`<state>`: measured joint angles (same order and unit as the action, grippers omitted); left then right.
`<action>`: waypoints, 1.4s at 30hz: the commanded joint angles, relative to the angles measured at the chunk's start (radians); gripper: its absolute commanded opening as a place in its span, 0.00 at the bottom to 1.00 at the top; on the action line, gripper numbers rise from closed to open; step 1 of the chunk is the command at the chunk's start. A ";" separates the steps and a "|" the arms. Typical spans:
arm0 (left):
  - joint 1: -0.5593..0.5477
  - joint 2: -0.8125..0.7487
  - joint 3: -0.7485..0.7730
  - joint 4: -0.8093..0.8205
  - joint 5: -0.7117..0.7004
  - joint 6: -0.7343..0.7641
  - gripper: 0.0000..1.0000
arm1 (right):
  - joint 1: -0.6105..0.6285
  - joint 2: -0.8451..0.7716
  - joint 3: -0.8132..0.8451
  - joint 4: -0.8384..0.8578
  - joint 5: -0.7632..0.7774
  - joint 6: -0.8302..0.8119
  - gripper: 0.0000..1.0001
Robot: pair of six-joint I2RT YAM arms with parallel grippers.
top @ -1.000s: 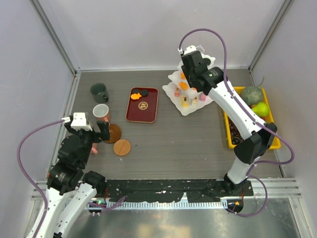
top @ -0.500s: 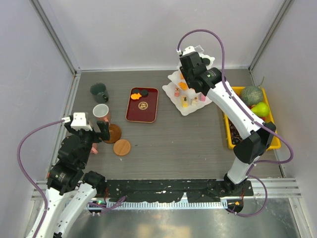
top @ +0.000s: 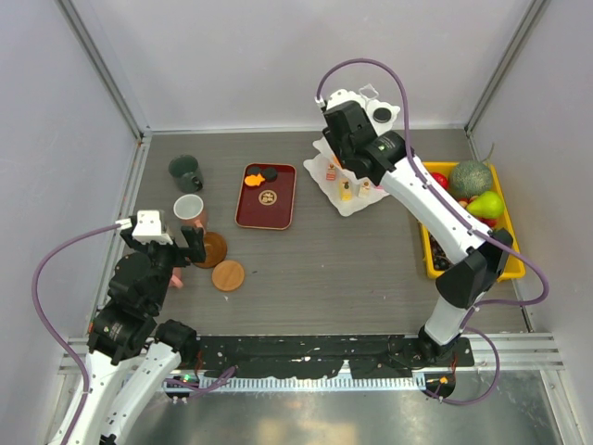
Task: Serve the afternoon tea
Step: Place the desert on the desert table.
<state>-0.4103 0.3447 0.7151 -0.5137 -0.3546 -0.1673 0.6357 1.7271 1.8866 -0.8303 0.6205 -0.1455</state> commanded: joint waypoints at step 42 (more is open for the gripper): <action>-0.002 -0.001 -0.003 0.046 0.002 0.012 0.99 | 0.174 0.359 -0.054 0.172 -0.222 0.142 0.52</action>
<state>-0.4103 0.3447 0.7151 -0.5137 -0.3546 -0.1673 0.8104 2.0636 1.7695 -0.7155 0.3553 -0.0196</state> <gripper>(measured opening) 0.991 0.528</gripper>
